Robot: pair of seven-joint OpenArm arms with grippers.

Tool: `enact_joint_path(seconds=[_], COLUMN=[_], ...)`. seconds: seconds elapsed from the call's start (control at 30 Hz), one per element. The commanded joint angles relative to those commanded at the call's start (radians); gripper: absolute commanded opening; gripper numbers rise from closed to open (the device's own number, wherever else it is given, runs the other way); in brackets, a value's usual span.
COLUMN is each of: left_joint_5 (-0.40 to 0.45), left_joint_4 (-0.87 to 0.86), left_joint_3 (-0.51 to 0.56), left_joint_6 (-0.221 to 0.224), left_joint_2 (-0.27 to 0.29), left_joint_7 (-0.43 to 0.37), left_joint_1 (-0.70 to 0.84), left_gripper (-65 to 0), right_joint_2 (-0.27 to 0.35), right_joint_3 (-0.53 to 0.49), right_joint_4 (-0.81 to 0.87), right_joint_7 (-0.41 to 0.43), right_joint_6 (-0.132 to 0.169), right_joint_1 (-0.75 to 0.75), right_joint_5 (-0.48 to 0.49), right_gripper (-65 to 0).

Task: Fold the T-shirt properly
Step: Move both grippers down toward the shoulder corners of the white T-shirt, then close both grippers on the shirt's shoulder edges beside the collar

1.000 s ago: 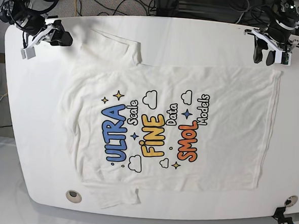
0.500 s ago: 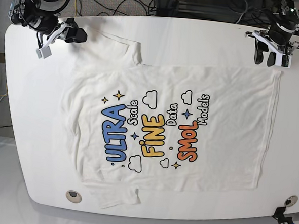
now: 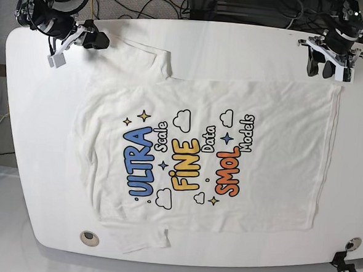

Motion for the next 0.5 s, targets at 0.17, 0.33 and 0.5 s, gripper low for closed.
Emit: enact_joint_path(seconds=[0.17, 0.33, 0.5], left_joint_5=[-0.002, -0.011, -0.051], left_joint_4=[-0.004, -0.004, -0.005], left_joint_3=[0.001, 0.003, 0.003], left_joint_6=[0.001, 0.001, -0.004], left_joint_2=[0.000, 0.002, 0.005], left_joint_7=[0.010, 0.016, 0.030], left_joint_1=[-0.002, -0.006, -0.037], left_gripper=[-40.8, -40.8, -41.1], right_joint_2=[0.001, -0.006, -0.046], right_joint_3=[0.001, 0.005, 0.042], right_joint_4=[-0.013, 0.015, 0.146], right_joint_7=[0.010, 0.039, 0.114], right_joint_6=[0.039, 0.051, 0.050], right_joint_1=[0.003, -0.003, -0.006], right_joint_5=[0.013, 0.034, 0.030], right_gripper=[-36.3, -36.5, -36.7])
